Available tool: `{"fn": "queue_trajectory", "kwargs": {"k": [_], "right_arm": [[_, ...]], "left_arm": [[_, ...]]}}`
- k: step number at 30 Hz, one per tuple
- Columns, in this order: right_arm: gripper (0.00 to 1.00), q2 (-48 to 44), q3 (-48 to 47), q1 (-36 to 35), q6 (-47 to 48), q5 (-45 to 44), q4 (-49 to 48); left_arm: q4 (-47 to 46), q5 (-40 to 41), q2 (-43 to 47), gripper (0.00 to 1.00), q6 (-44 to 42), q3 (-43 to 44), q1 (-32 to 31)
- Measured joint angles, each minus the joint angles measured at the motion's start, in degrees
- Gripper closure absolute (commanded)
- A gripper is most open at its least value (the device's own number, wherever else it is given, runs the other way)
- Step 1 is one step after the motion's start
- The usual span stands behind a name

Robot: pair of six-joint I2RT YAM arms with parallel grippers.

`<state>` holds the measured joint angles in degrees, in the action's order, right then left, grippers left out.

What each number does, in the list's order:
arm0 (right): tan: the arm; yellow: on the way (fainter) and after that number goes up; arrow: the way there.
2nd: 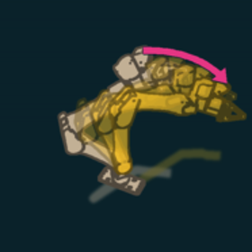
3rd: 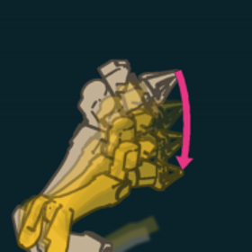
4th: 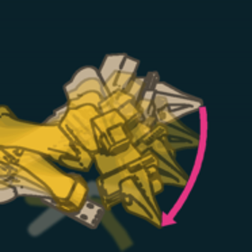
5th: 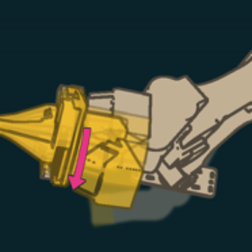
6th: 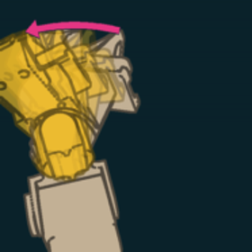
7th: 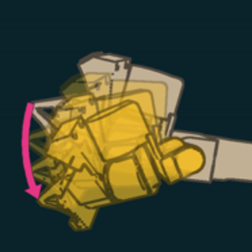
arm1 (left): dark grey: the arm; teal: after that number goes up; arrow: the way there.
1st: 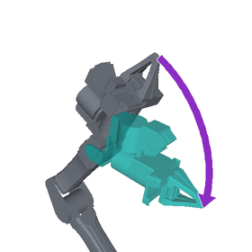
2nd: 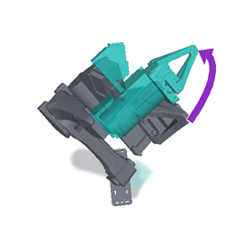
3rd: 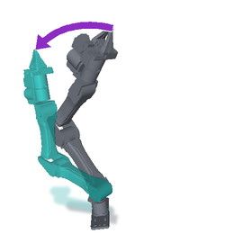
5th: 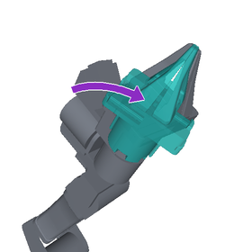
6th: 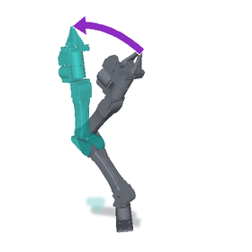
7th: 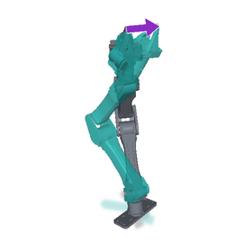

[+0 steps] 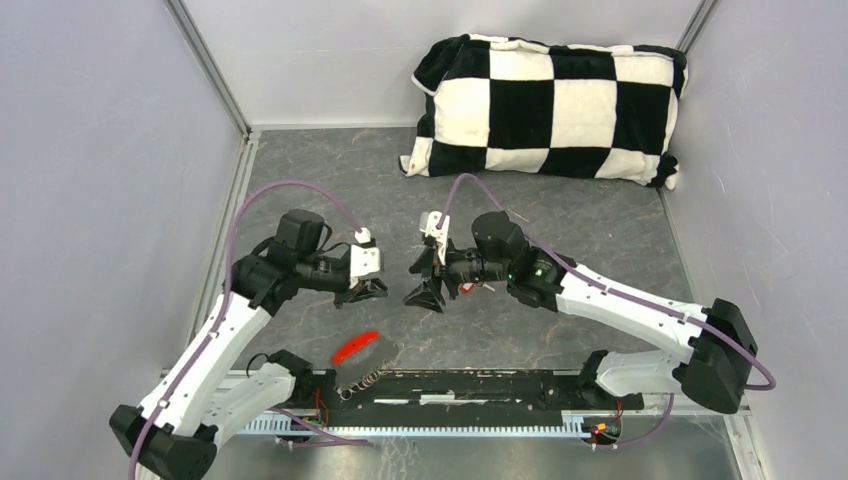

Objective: Put the keys on the keyring

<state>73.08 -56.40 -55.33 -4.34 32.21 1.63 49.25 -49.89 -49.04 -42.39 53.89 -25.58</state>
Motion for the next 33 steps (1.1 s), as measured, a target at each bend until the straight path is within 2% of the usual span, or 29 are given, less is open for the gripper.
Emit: {"fn": "queue_trajectory", "kwargs": {"k": [4,10,13,18,28,33], "right_arm": [[0.24,-2.14,7.56,0.11,0.02,-7.76,-2.19],[0.24,4.5,15.08,-1.53,-5.6,-13.94,-9.38],[0.29,10.36,15.74,-4.96,-7.78,-15.63,-12.28],[0.35,18.82,15.72,-9.11,-9.66,-15.96,-15.72],[0.41,23.93,15.72,-9.22,-14.05,-12.7,-22.03],[0.49,26.23,15.47,-9.22,-15.39,-11.82,-23.91]], "left_arm": [[0.83,4.31,-3.19,0.59,-4.13,-3.08,0.02],[2.89,12.2,-4.37,0.58,-16.9,-13.2,0.11],[2.99,16.37,-3.69,0.58,-19.1,-17.35,0.11],[1.84,18.43,-4.55,0.58,-19.26,-16.11,0.92],[1.18,18.27,-5.84,0.58,-19.23,-12.83,4.33],[1.4,17.77,-5.05,0.57,-19.26,-11.08,4.42]]}}
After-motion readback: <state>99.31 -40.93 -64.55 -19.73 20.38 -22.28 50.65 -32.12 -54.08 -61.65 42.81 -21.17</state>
